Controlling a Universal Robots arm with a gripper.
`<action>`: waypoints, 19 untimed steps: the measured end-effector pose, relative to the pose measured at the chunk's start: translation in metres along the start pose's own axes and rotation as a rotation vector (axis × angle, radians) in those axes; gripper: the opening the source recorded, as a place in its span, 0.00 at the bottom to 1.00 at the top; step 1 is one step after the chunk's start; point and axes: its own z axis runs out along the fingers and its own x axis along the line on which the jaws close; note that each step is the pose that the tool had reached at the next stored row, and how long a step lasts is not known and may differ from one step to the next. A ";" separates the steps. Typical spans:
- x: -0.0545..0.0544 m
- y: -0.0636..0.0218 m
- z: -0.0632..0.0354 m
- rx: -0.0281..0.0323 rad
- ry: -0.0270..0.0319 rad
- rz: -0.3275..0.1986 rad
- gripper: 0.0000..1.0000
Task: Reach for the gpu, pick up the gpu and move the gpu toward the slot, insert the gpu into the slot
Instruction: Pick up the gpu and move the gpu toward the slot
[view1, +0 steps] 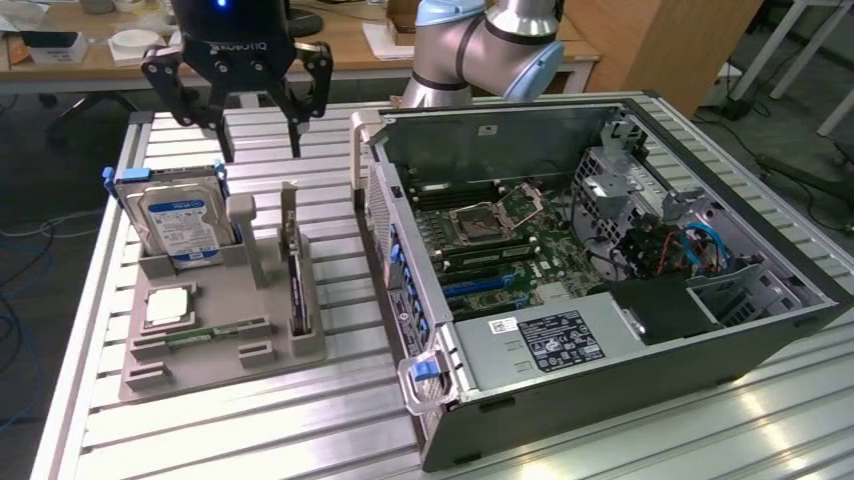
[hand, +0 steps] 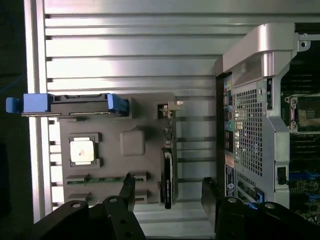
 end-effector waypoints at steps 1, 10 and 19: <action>0.000 0.0000 0.0001 -0.0002 0.0005 -0.012 0.65; 0.000 -0.0009 0.0054 -0.0009 0.0015 -0.035 0.65; 0.000 -0.0061 0.0119 -0.0008 0.0016 -0.035 0.65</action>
